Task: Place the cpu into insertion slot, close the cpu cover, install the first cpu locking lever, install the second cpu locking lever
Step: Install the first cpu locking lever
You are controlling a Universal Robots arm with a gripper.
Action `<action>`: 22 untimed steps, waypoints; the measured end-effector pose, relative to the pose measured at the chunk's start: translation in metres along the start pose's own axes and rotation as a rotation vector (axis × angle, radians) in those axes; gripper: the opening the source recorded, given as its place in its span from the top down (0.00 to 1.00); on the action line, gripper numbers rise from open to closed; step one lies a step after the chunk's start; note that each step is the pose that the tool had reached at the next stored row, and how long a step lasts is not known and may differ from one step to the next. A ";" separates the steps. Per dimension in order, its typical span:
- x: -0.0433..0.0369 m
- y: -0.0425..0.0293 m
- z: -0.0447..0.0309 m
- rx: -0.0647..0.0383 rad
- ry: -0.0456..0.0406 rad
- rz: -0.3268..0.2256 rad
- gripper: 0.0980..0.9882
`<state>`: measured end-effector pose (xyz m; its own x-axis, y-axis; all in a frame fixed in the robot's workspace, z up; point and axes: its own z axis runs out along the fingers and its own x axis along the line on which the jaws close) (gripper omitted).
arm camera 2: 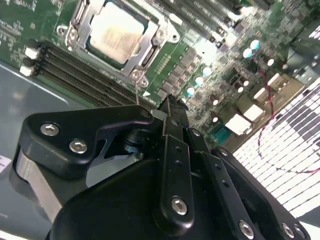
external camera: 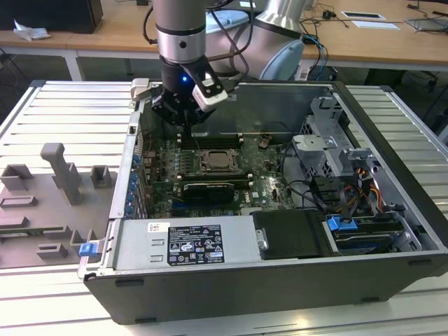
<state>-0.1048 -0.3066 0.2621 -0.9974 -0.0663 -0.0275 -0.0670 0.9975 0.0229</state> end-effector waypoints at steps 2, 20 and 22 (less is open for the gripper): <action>0.0000 0.0049 0.0010 0.000 -0.0002 0.000 0.99; -0.0363 0.0189 0.0109 0.000 0.0001 0.000 0.99; -0.0465 0.0183 0.0129 0.000 0.0001 0.000 0.99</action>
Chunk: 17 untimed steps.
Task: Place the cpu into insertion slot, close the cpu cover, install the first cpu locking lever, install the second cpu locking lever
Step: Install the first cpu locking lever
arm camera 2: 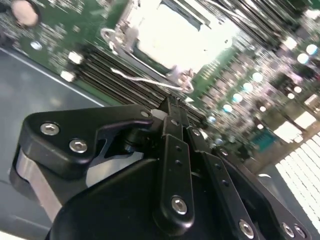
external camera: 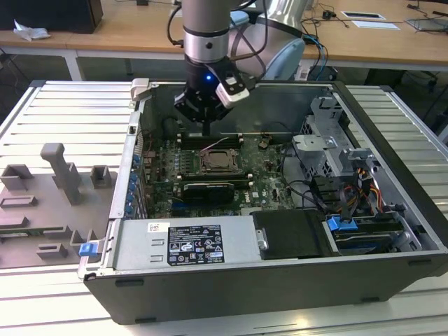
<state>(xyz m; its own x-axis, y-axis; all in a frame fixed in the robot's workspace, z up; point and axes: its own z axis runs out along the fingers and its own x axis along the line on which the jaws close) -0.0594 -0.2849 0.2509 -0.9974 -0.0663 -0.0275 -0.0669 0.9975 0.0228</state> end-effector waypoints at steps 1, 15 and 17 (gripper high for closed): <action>-0.0028 -0.0002 0.0006 0.000 0.0001 0.000 0.99; -0.0160 -0.0013 0.0200 -0.050 -0.0045 0.007 0.99; -0.0176 -0.0013 0.0226 -0.053 -0.0047 0.007 0.99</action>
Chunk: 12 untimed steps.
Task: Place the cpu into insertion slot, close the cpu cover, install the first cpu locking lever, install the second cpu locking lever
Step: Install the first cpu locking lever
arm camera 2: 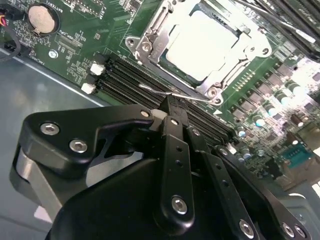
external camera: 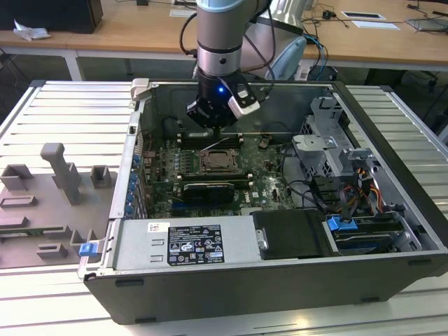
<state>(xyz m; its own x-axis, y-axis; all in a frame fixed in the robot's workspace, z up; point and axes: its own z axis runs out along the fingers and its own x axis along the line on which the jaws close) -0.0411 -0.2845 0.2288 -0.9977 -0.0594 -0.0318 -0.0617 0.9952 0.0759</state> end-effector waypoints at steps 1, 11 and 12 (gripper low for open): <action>-0.0012 0.0004 0.0016 0.000 0.0001 0.000 0.99; -0.0164 0.0020 0.0135 0.000 0.0001 0.000 0.99; -0.0169 0.0019 0.0143 0.000 0.0000 0.000 0.99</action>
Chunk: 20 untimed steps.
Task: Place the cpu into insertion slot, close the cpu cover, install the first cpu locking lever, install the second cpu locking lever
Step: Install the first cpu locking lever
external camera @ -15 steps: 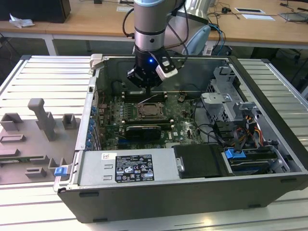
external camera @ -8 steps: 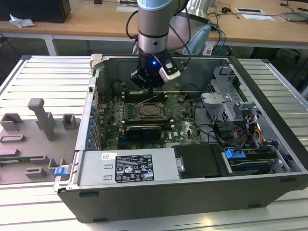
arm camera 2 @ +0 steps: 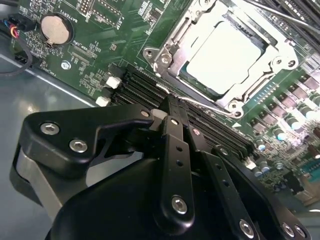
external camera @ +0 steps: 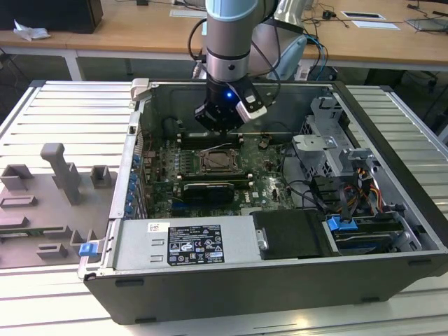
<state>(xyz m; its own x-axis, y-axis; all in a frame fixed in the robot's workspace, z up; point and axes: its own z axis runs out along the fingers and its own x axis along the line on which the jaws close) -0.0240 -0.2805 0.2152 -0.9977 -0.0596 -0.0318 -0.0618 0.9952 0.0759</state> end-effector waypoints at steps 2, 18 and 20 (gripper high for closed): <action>-0.0010 -0.0003 0.0029 0.000 0.0001 0.000 0.99; -0.0032 -0.0011 0.0113 0.002 0.0001 0.000 0.99; -0.0034 -0.0012 0.0126 0.002 0.0002 0.000 0.99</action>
<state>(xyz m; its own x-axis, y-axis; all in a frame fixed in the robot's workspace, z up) -0.0201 -0.2805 0.2027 -0.9977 -0.0596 -0.0316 -0.0618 0.9953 0.0742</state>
